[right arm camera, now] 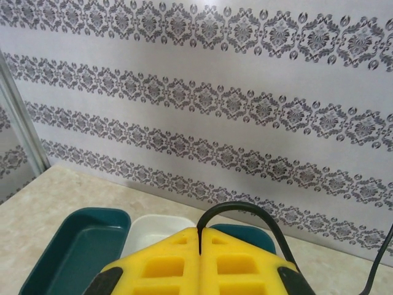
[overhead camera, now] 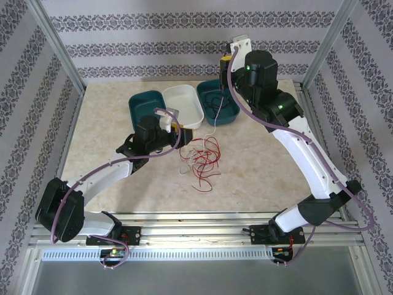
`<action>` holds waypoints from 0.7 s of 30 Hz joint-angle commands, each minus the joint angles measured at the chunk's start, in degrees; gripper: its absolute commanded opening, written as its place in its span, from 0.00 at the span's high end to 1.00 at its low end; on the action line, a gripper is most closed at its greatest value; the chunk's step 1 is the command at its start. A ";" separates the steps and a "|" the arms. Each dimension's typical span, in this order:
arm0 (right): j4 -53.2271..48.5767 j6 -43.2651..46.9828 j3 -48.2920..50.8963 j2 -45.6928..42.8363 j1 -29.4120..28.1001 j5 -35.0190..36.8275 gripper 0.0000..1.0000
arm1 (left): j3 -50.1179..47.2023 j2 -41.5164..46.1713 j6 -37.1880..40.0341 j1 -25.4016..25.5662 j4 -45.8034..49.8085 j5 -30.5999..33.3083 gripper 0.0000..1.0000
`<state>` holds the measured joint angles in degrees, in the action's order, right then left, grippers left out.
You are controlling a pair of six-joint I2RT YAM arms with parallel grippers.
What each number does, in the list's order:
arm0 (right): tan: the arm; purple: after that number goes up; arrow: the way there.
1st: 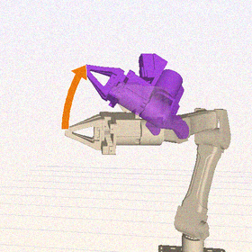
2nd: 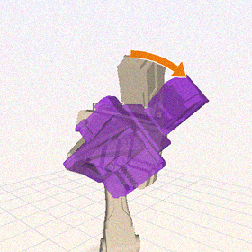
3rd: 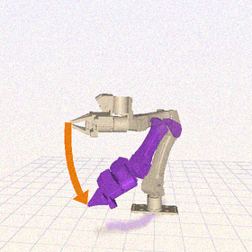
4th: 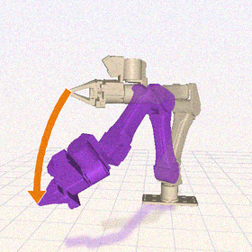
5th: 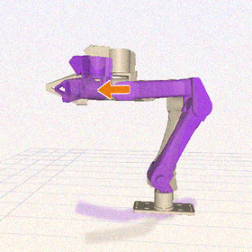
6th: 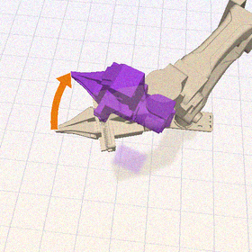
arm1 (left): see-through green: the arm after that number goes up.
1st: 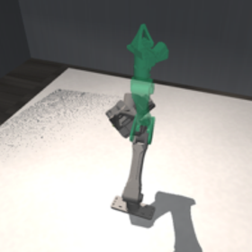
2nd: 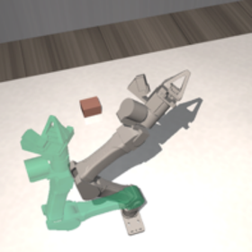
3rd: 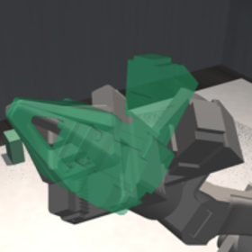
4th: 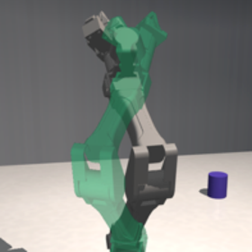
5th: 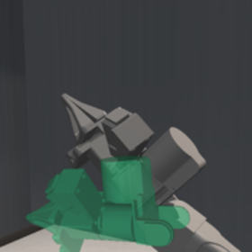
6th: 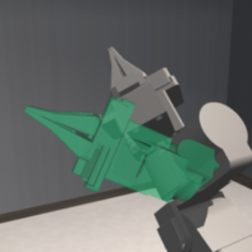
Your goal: Untangle the cables
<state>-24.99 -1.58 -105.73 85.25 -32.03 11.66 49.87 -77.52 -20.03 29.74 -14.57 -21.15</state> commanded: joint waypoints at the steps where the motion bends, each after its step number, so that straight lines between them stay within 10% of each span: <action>1: 1.26 -2.01 1.30 -1.96 -0.57 -2.16 1.00 | 3.44 -2.71 5.05 2.19 -3.72 -4.68 0.36; 11: 1.09 -2.00 1.32 -2.02 -2.21 -2.26 1.00 | 16.28 -15.77 10.07 9.46 -1.94 -4.23 0.29; 13: 1.16 -1.75 1.32 -2.00 -2.36 -2.33 1.00 | 16.63 -16.91 8.43 9.46 -2.41 -2.71 0.42; 16: 1.13 -0.78 1.23 -1.60 -2.42 -0.79 1.00 | 15.11 -16.69 6.50 9.46 -3.06 0.20 0.88; 21: 2.11 2.43 -1.01 0.38 -1.16 2.85 1.00 | 7.75 -13.65 5.45 9.48 -4.23 2.91 0.98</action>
<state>-24.97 -1.48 -104.84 84.62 -33.85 11.53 61.43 -93.69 -13.15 39.16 -17.15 -20.67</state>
